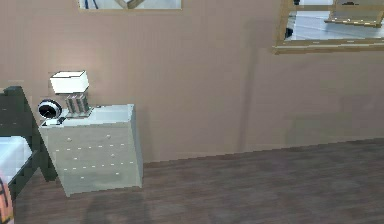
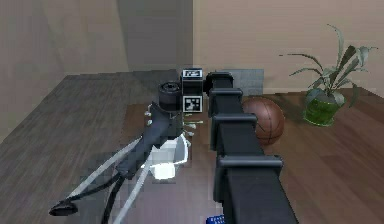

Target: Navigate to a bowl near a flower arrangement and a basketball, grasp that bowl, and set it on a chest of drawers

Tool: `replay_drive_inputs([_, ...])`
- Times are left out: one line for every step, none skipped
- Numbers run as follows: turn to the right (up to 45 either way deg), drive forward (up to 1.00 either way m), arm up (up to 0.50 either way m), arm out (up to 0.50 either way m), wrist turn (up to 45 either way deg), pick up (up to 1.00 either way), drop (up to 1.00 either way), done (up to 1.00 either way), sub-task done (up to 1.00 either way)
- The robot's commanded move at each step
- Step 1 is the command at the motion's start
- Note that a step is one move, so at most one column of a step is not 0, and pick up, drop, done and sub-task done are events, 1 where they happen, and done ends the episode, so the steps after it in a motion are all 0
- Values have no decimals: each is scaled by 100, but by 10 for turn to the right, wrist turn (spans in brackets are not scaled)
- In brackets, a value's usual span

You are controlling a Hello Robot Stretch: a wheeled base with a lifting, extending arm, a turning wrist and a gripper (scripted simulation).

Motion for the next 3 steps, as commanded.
replay_drive_inputs([0, 0, 0, 0, 450, 0, 0, 0, 0])
replay_drive_inputs([0, 0, 0, 0, 450, 0, 0, 0, 0])
replay_drive_inputs([0, 0, 0, 0, 90, 0, 0, 0, 0])
